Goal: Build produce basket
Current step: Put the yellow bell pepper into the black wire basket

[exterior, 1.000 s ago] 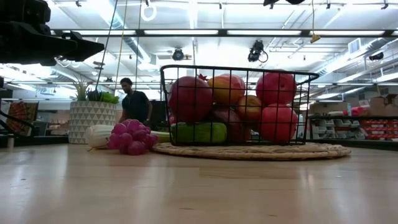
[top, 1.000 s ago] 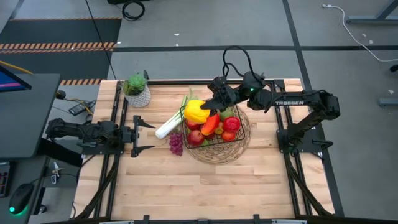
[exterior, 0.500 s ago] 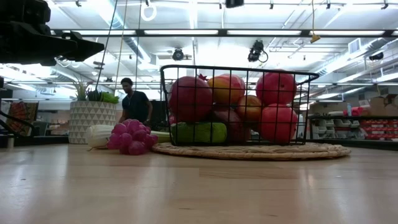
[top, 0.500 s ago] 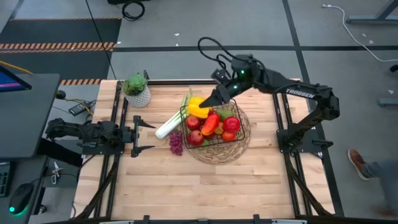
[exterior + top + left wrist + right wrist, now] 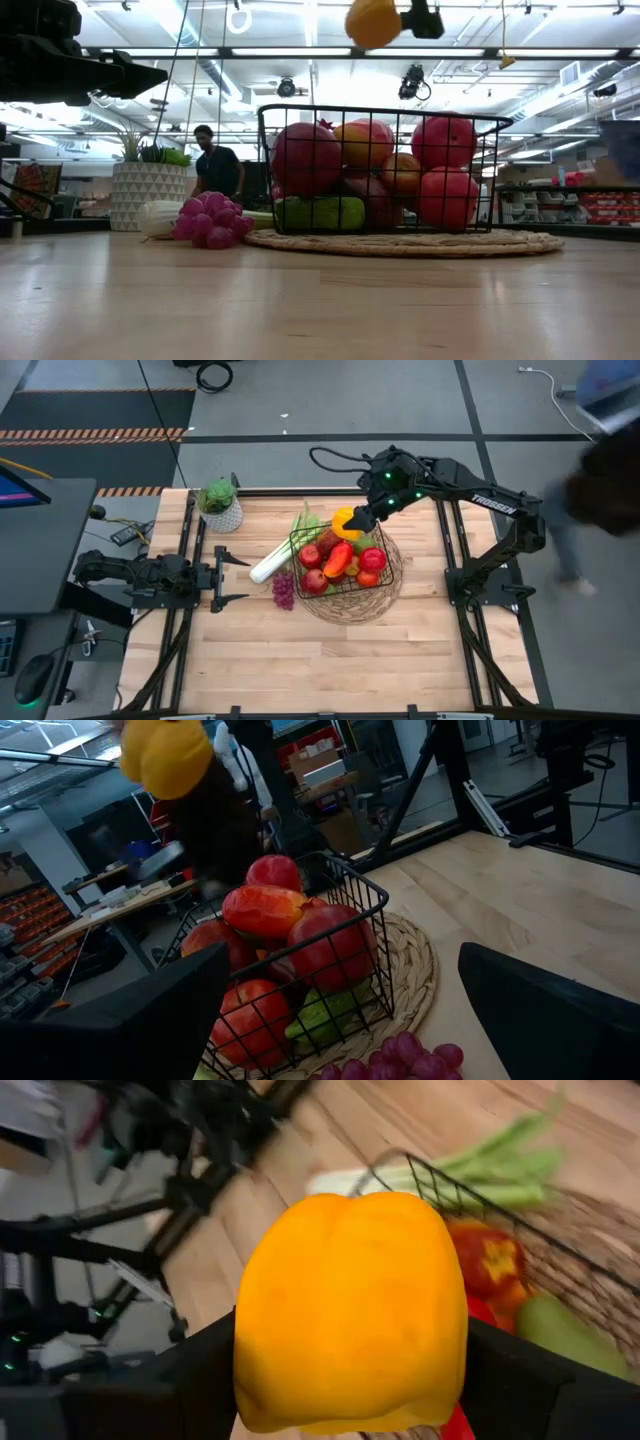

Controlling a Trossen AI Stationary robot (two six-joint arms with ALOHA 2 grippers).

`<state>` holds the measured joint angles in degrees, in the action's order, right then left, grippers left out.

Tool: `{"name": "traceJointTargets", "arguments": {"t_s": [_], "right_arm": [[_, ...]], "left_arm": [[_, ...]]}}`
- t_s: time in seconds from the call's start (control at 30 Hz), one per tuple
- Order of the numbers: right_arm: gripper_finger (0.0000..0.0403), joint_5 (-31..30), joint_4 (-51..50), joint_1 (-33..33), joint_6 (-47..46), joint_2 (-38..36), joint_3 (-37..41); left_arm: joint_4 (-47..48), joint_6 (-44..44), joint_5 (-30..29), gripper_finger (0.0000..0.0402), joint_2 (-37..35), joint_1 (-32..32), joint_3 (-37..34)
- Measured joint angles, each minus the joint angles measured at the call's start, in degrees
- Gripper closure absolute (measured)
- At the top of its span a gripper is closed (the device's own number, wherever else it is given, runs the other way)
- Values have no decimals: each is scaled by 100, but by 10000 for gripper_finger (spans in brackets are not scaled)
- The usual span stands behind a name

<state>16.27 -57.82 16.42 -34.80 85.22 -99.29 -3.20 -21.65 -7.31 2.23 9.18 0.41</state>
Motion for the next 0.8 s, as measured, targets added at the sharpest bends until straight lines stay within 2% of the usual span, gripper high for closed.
{"name": "traceJointTargets", "arguments": {"t_s": [0.13,0.33,0.47,0.8], "right_arm": [[97,-188,-453,-113,83,-3,-200],[97,-830,-382,-104,638,105,-208],[97,-569,-423,-84,605,217,-202],[97,-573,-421,-526,484,244,-202]], "left_arm": [[0,0,0,2,-1,1,-1],[0,1,1,2,1,0,-1],[0,1,0,2,1,-1,-1],[0,0,1,2,0,1,-1]]}}
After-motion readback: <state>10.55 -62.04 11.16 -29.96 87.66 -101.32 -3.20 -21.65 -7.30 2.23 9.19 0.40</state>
